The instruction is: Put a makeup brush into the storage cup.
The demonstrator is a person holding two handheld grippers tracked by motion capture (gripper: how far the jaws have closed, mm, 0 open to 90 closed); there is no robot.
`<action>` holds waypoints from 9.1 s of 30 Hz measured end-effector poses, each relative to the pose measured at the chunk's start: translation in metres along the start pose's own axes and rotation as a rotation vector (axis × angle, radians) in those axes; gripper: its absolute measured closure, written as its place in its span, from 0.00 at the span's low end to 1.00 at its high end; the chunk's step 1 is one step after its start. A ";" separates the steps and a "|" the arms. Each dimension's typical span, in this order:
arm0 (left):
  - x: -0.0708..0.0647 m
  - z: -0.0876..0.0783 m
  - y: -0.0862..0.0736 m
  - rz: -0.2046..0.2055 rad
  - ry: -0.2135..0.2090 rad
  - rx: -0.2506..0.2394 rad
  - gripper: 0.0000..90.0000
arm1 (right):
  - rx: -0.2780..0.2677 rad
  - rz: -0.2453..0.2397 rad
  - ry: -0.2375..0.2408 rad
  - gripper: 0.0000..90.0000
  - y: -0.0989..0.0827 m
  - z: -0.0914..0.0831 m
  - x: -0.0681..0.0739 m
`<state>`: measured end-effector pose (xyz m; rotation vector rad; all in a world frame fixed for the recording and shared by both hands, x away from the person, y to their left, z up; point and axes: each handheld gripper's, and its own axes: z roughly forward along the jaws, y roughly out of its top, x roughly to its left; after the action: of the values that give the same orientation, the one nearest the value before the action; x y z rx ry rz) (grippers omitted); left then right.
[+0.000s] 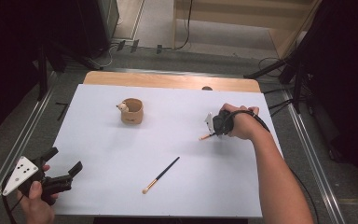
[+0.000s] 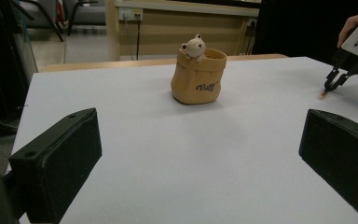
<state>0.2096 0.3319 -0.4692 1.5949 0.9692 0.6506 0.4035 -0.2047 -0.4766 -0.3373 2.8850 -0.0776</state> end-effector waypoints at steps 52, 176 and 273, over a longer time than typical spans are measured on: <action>-0.001 0.004 -0.001 0.004 -0.013 0.014 0.00 | 0.021 0.117 0.166 0.91 0.001 0.006 -0.019; -0.020 0.050 0.009 -0.001 -0.135 0.040 0.00 | -1.267 0.910 -0.318 0.94 0.100 -0.037 -0.060; -0.014 0.050 0.007 -0.008 -0.134 0.047 0.00 | -1.279 0.950 -0.273 0.16 0.136 -0.009 -0.046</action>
<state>0.2452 0.2937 -0.4732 1.6530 0.8970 0.5121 0.4147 -0.0610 -0.4684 0.7733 2.1035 1.7549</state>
